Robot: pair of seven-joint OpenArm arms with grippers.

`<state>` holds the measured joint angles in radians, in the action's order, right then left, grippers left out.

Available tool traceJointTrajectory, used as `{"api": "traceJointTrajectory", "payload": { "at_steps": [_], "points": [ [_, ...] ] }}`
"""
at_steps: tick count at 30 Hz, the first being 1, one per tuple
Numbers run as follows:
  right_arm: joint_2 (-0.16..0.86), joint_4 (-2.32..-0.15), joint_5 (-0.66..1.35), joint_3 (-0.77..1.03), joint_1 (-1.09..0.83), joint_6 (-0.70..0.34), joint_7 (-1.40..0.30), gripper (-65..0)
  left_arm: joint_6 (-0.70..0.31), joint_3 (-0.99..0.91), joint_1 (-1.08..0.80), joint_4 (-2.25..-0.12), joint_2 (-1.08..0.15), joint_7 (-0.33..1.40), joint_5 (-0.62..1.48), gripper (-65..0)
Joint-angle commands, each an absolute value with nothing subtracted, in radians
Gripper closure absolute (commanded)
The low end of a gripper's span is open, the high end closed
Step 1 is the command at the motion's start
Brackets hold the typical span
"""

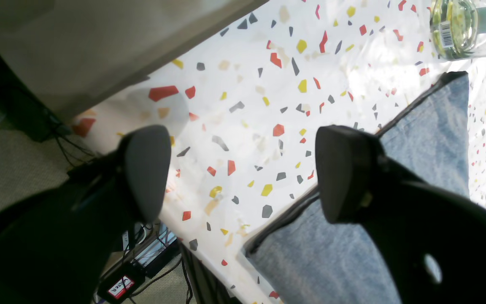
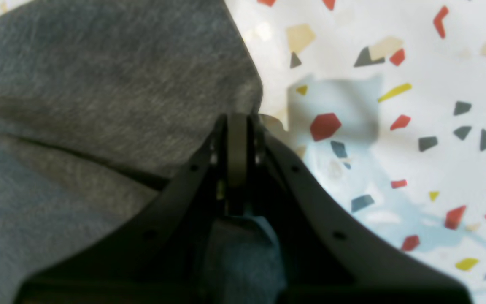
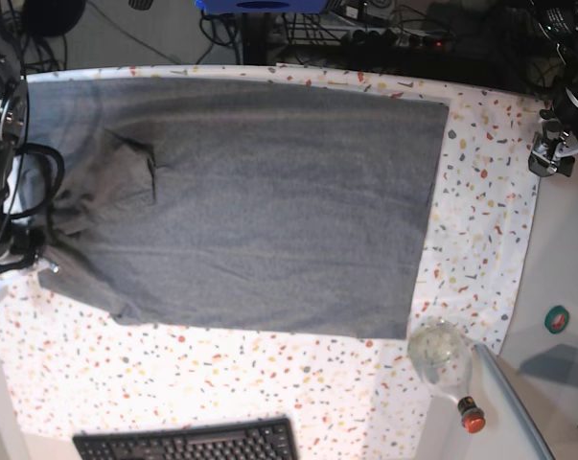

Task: Layout the t-shirt on the table in an organized manner, then fold the t-shirt properly
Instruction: 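Release the shirt and smooth its corner with the right gripper, then grasp the shirt hem corner with the left gripper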

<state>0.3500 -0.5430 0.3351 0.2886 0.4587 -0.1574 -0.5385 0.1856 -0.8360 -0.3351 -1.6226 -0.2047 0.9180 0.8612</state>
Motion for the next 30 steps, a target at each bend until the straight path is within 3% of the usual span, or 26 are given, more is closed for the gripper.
{"api": "traceJointTrajectory", "payload": {
  "at_steps": [1, 7, 13, 19, 26, 30],
  "points": [
    [0.372, -0.616, 0.344, 0.292, 0.481, -0.162, -0.535, 0.0, 0.182, -0.839, -0.332, -1.636, -0.222, 0.903, 0.868, -50.8],
    [0.363, -0.906, 0.346, 0.294, 0.384, -0.16, -0.616, 0.0, 0.182, -0.837, -0.325, -1.639, -0.222, 0.903, 0.868, -50.8],
    [0.357, -0.986, 0.346, 0.295, 0.372, -0.16, -0.657, 0.0, 0.182, -0.809, -0.308, -1.636, -0.228, 0.903, 0.868, -50.8],
    [0.355, -0.99, 0.346, 0.295, 0.374, -0.16, -0.657, 0.0, 0.182, -0.599, -0.194, -1.558, -0.323, 0.9, 0.868, -50.8],
    [0.337, -1.024, 0.348, 0.295, 0.366, -0.16, -0.657, 0.0, 0.182, -0.295, 0.101, -1.319, -0.409, 0.895, 0.868, -50.8],
    [0.337, -1.073, 0.348, 0.295, 0.344, -0.16, -0.657, 0.0, 0.182, -0.183, 0.186, -1.202, -0.406, 0.773, 0.868, -50.8]
  ]
}}
